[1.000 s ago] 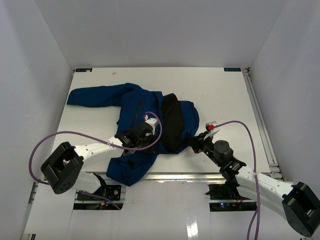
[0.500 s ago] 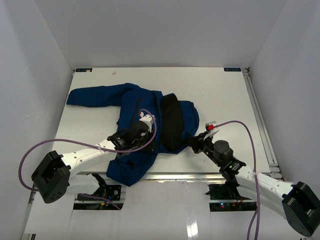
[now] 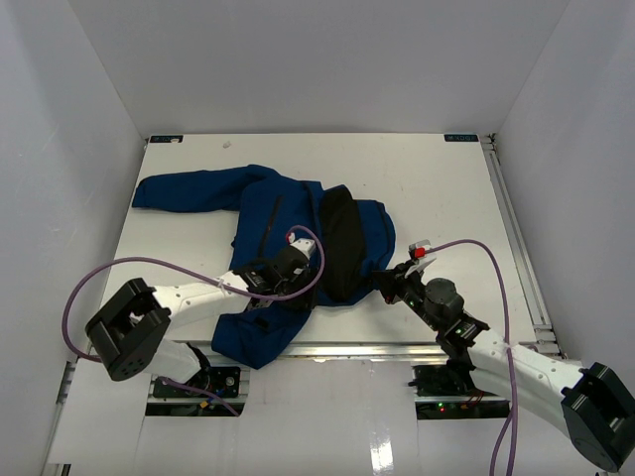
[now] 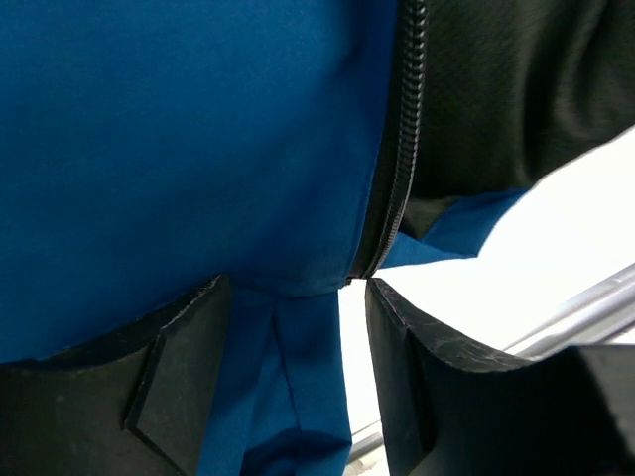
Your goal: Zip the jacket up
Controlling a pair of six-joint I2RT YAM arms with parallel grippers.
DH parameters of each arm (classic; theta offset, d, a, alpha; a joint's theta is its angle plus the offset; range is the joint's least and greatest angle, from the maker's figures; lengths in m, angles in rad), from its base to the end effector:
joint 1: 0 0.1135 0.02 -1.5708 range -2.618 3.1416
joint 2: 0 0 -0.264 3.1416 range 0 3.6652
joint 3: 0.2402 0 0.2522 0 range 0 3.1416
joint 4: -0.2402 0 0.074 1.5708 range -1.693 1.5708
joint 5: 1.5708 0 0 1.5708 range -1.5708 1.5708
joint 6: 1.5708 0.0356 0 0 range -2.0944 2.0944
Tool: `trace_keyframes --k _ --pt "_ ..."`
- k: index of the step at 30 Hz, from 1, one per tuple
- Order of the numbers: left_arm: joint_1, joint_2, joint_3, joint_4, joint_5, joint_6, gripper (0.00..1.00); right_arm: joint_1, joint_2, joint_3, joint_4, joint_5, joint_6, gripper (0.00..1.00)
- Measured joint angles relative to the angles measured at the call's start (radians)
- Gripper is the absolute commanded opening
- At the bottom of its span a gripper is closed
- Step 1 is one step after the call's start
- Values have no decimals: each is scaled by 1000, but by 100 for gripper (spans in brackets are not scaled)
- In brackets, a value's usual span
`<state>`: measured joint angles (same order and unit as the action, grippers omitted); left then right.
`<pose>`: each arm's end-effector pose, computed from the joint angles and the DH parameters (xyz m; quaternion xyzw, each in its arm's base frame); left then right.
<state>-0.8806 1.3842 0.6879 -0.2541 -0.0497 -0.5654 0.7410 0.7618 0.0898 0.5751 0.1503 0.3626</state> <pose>0.1676 -0.2002 0.1727 0.1419 0.9414 -0.1842 0.2445 0.1266 0.1086 0.1796 -0.0893 0.7347 0.3040 0.5998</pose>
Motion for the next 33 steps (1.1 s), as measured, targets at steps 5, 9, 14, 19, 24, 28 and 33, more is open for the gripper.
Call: trace_keyframes --k 5,9,14,19,24,28,33 --pt "-24 52 15 7 -35 -3 44 0 -2 0 0 0 0 8" --pt "-26 60 16 8 -61 -7 20 0 -3 0 0 0 0 8" --pt "-26 66 17 6 -89 -22 26 0 -4 0 0 0 0 8" --pt "-27 15 13 1 -82 -25 62 0 -4 0 0 0 0 8" --pt "-27 -122 -4 -6 -68 -15 66 0 -4 0 0 0 0 8" --pt "-27 -236 -12 -38 -77 -11 66 0 -4 0 0 -1 0 8" --pt "-24 -271 -12 -85 -108 -9 64 0 -4 0 0 0 0 8"
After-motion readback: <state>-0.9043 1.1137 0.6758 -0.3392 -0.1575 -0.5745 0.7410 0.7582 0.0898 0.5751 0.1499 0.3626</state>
